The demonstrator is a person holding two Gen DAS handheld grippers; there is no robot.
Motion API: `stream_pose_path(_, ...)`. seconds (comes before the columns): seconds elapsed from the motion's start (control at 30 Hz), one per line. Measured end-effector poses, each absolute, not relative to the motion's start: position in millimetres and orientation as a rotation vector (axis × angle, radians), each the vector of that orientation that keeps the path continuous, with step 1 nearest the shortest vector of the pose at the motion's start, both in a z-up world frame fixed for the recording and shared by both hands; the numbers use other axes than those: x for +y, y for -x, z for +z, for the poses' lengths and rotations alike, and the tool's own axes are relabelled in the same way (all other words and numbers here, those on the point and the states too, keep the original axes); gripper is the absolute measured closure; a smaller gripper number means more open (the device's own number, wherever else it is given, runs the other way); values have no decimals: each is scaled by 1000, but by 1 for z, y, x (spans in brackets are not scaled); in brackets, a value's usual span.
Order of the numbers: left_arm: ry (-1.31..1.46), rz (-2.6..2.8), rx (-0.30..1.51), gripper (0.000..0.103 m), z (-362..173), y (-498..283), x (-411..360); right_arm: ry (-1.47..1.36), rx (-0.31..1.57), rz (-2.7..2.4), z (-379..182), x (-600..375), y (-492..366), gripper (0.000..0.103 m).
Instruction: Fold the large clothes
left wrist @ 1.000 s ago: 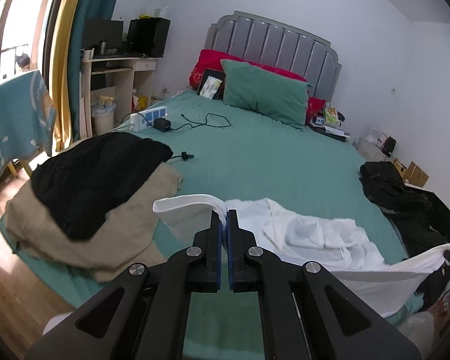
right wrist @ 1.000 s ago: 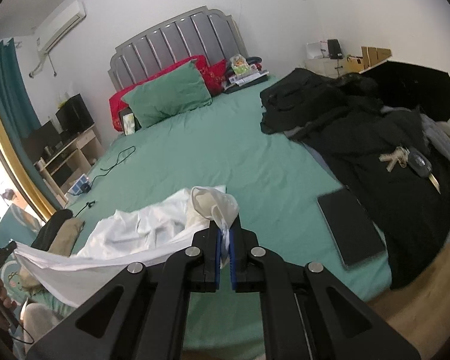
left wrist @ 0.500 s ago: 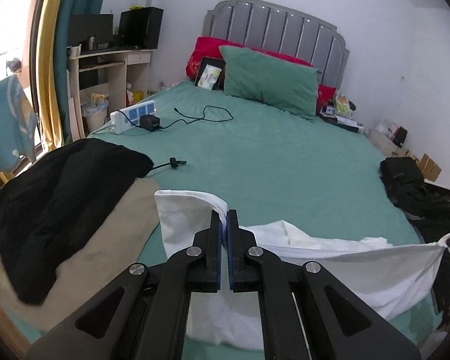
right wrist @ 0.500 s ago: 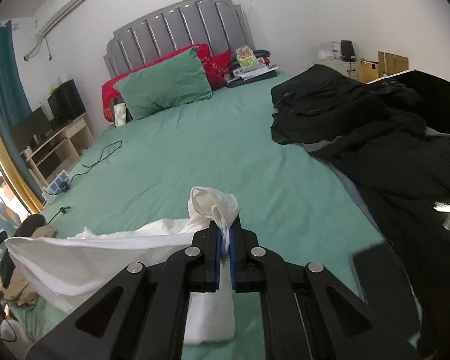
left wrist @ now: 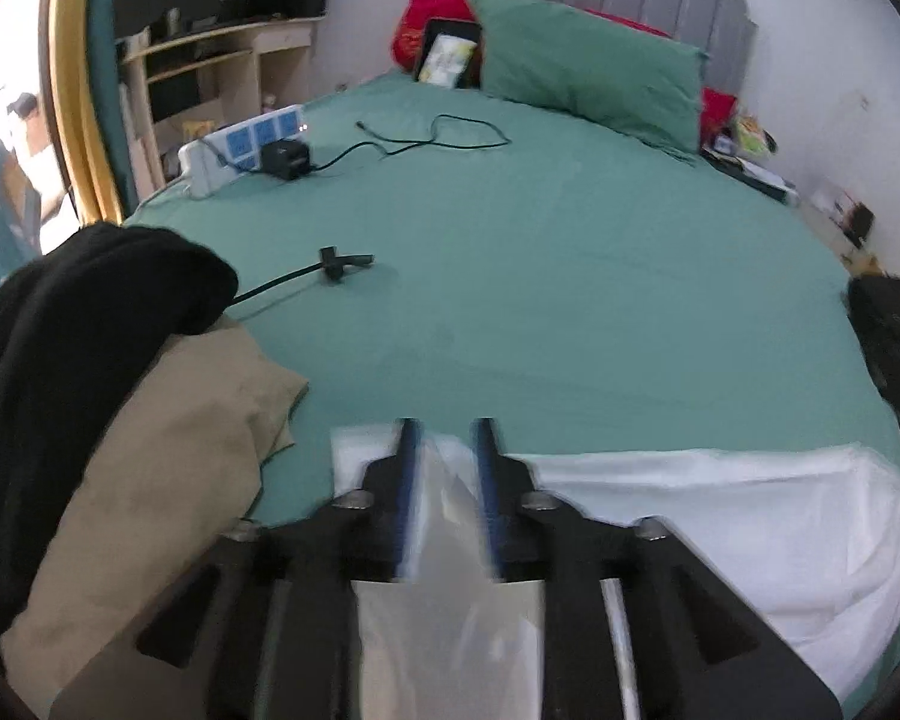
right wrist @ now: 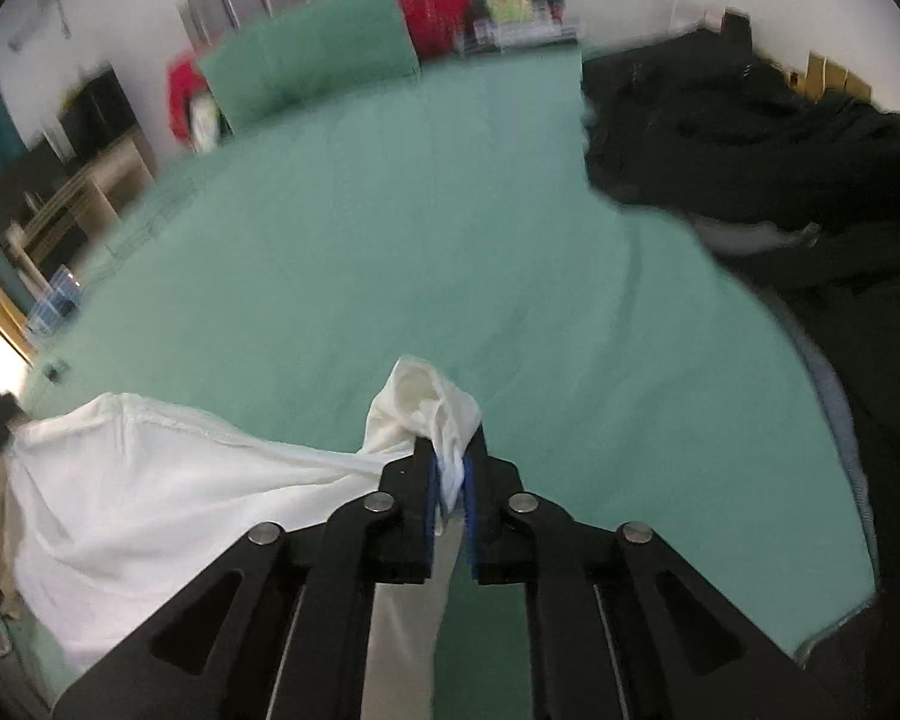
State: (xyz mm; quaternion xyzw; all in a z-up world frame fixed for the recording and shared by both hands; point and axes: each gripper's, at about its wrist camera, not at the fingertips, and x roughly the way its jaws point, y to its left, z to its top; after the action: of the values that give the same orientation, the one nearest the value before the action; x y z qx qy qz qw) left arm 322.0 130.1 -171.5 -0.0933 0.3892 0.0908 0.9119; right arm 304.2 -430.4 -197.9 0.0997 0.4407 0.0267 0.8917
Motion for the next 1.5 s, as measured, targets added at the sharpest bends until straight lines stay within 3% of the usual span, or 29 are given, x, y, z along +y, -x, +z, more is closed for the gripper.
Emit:
stream_pose_path(0.07,218,217,779,46,-167,-318,140,-193,906,14,-200,-434,-300,72)
stream_pose_path(0.1,229,229,765,45,-162,-311,145,-186,889,-19,-196,-437,-294,68)
stream_pose_path(0.33,84,-18,834,44,-160,-275,97,-37,698,14,-144,-418,-224,65)
stream_pose_path(0.57,-128,-183,941,44,-194,-257,27,300,786,268,-177,-328,-196,63)
stream_pose_path(0.63,-127,-188,958,44,-198,-257,22,358,793,279,-183,-316,-191,57)
stream_pose_path(0.67,-143,-183,966,44,-201,-258,19,377,805,288,-186,-313,-189,47)
stream_pose_path(0.7,-165,-174,971,44,-203,-260,16,387,817,295,-189,-311,-191,44)
stream_pose_path(1.03,-351,-127,951,44,-207,-282,2,444,790,334,-192,-302,-215,44)
stream_pose_path(1.07,-363,-128,945,44,-207,-284,0,435,794,341,-194,-302,-219,47)
stream_pose_path(1.1,-371,-132,944,45,-207,-286,-1,406,805,359,-195,-304,-222,65)
stream_pose_path(1.13,-375,-142,940,47,-208,-287,-3,373,816,375,-194,-305,-226,77)
stream_pose_path(1.17,-371,-155,933,61,-208,-289,-3,344,822,376,-194,-308,-230,87)
stream_pose_path(1.2,-366,-168,936,90,-209,-291,-3,312,823,369,-191,-311,-232,88)
stream_pose_path(1.23,-359,-170,945,101,-210,-295,-2,277,815,368,-188,-315,-234,90)
stream_pose_path(1.27,-343,-165,942,101,-209,-298,0,249,809,367,-185,-319,-235,99)
stream_pose_path(1.3,-314,-166,927,102,-205,-300,4,219,803,357,-182,-324,-237,101)
stream_pose_path(1.5,-231,-138,827,102,-179,-315,16,51,777,338,-172,-341,-261,101)
